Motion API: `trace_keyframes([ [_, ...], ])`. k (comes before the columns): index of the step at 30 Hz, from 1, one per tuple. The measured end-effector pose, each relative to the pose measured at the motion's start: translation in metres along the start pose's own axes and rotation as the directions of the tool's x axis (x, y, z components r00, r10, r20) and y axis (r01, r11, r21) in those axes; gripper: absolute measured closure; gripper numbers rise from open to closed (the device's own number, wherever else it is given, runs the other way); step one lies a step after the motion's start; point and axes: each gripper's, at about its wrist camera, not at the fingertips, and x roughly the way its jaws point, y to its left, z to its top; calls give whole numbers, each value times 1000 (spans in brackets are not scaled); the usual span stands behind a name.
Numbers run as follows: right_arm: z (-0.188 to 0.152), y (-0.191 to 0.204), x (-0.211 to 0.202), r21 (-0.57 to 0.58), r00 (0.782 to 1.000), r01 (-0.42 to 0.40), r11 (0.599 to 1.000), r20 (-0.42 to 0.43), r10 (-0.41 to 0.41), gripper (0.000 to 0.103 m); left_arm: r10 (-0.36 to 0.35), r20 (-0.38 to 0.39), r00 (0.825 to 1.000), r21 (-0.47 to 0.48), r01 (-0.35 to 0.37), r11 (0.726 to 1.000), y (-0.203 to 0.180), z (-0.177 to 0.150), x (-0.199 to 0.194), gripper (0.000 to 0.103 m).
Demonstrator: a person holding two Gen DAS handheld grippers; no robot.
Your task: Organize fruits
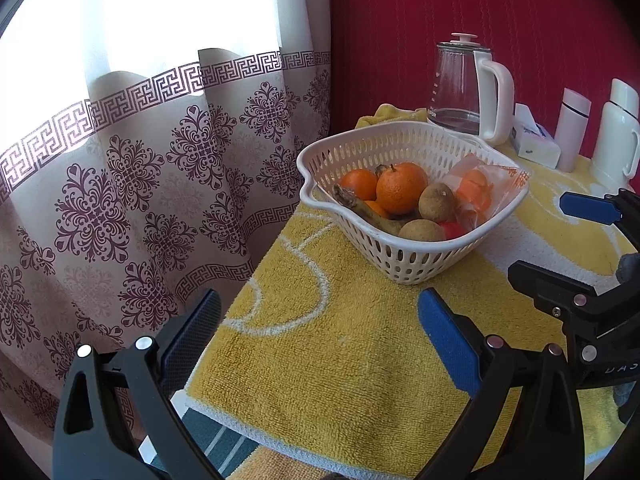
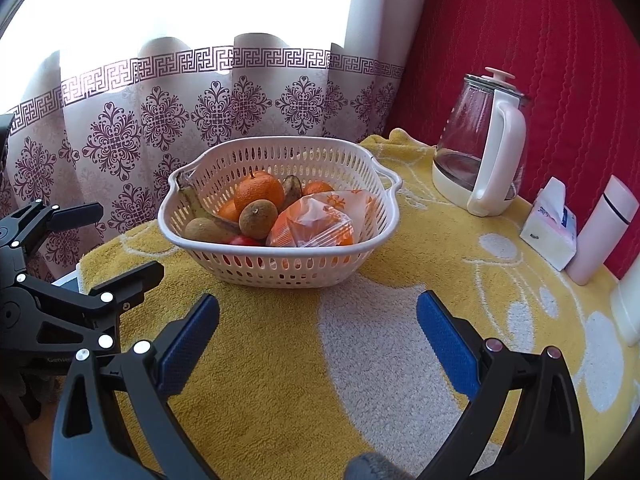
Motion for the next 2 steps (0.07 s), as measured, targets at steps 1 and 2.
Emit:
trace_keyframes([
  [1,0,0,1,-1,1000,6,1000,-2,-6,5,0,-1,1000,1,0,1000,0,0,0,3],
  [2,0,0,1,0,1000,12,1000,-6,-12,5,0,-2,1000,3,0,1000,-1,0,0,3],
])
